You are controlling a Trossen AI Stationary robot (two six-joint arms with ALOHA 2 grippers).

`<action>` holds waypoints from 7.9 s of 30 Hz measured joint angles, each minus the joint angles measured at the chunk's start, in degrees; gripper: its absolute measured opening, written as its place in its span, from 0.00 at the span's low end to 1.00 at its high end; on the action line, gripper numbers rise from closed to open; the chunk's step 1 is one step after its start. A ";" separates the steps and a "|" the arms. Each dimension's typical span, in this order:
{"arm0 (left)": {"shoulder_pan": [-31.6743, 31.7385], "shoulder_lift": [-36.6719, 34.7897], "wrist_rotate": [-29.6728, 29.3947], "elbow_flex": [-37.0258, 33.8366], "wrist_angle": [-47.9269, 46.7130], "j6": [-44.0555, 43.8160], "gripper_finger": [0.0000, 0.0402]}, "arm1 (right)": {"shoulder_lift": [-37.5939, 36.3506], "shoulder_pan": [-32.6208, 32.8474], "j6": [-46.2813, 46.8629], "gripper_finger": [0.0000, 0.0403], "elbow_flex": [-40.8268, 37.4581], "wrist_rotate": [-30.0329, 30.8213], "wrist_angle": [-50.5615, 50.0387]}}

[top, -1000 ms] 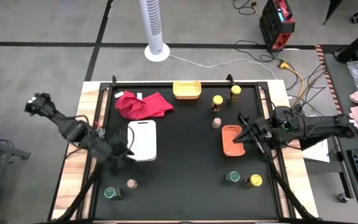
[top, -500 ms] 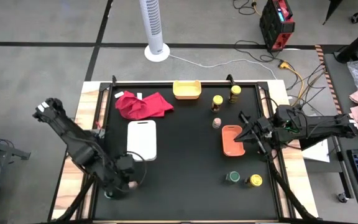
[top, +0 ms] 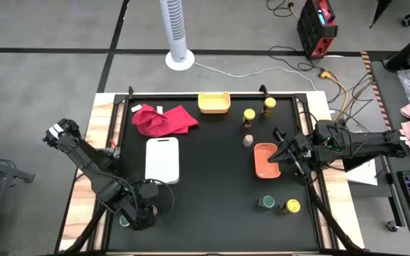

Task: Sort spices by type
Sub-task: Put the bottom transparent seasoning bottle into the white bin

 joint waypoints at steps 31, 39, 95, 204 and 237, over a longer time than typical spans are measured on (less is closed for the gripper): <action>-3.92 10.69 1.25 -0.90 1.97 -8.42 0.62 | 3.99 0.02 -9.27 0.03 -0.09 0.00 -2.87; -4.54 11.93 -0.91 -0.90 2.54 -9.32 0.62 | 4.83 0.00 -9.63 0.03 -0.09 0.02 -2.51; -10.30 13.39 -8.93 -9.40 12.65 -15.46 0.46 | 5.57 0.00 -9.24 0.03 -0.02 -0.02 -2.53; 38.72 1.03 -16.30 -14.62 12.41 0.20 0.41 | 5.62 0.00 -1.13 0.03 -0.04 0.00 0.09; 41.25 0.98 -11.82 -18.40 17.43 6.12 0.41 | 5.62 0.00 -1.59 0.03 -0.04 0.00 0.07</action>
